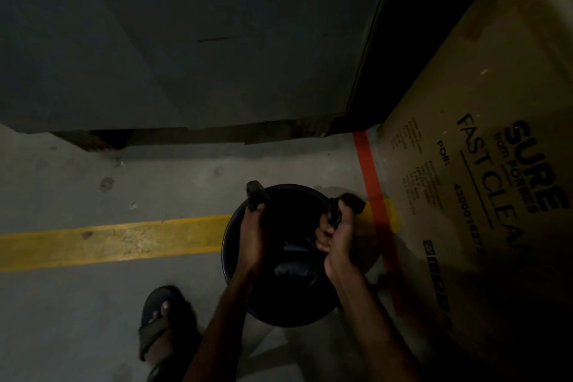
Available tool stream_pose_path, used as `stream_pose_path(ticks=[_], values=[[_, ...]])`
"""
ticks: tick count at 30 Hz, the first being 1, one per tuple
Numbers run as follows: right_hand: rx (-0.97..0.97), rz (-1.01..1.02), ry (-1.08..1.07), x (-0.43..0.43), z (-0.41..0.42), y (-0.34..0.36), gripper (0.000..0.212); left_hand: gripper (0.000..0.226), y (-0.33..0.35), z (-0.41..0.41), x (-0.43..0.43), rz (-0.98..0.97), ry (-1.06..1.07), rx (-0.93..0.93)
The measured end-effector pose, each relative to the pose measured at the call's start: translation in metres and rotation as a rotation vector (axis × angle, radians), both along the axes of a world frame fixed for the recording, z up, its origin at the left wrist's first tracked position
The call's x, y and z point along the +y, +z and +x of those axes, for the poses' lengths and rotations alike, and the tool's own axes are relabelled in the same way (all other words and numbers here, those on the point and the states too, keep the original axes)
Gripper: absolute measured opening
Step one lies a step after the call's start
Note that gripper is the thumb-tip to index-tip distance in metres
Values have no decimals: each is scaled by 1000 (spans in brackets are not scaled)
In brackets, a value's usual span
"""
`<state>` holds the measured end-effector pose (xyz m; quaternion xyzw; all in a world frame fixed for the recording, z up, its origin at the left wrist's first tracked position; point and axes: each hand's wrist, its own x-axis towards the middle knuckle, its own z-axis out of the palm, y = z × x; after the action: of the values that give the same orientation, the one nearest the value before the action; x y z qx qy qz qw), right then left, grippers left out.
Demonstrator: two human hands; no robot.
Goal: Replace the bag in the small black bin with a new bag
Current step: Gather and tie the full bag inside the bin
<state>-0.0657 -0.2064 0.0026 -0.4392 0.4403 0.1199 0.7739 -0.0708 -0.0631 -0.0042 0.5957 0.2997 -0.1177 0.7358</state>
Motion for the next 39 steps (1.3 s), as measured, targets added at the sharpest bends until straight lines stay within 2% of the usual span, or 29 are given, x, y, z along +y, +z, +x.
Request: stream_pose_path(ticks=[2, 5, 7, 9, 12, 14, 18, 21, 23, 25, 28, 29, 31, 32, 35, 37, 39], values=[[-33, -75, 92, 0, 2, 3, 48, 46, 9, -3, -6, 22, -27, -26], [19, -268, 261, 2, 7, -9, 39, 50, 7, -5, -7, 191, -93, -64], [2, -488, 441, 0, 7, -18, 33, 43, 3, -6, -5, 363, -250, -73], [-76, -578, 566, -3, 7, -17, 24, 32, 6, -7, -2, 376, -242, -101], [-174, -596, 536, -2, 5, -8, 11, 27, 10, -10, 5, 375, -268, -333], [-181, -664, 501, 0, 3, -7, 13, 25, 4, -12, 9, 421, -298, -423], [-138, -760, 531, 7, 5, -6, 29, 26, 0, -15, 10, 487, -255, -466], [-170, -764, 551, 9, 4, -2, 22, 27, -3, -13, 11, 550, -260, -498], [-193, -833, 632, 9, 2, 2, 15, 27, -4, -13, 10, 591, -317, -529], [-228, -925, 762, 7, 0, 5, 19, 29, -3, -15, 8, 610, -358, -555], [-283, -783, 854, 2, -4, 10, 25, 26, -6, -14, 9, 631, -387, -590], [-287, -701, 853, 0, -4, 12, 24, 27, -7, -14, 10, 643, -410, -601], [-304, -603, 844, -6, -7, 12, 7, 28, -7, -14, 11, 661, -468, -610], [-327, -583, 833, -7, -7, 10, 9, 28, -5, -14, 11, 670, -492, -617], [-407, -557, 738, -6, -7, 5, 25, 29, -1, -14, 12, 700, -576, -657], [-464, -629, 760, -5, -6, 2, 44, 18, 2, -14, 12, 745, -632, -663], [-490, -663, 810, -5, -5, 4, 51, 6, 4, -15, 12, 798, -678, -675]])
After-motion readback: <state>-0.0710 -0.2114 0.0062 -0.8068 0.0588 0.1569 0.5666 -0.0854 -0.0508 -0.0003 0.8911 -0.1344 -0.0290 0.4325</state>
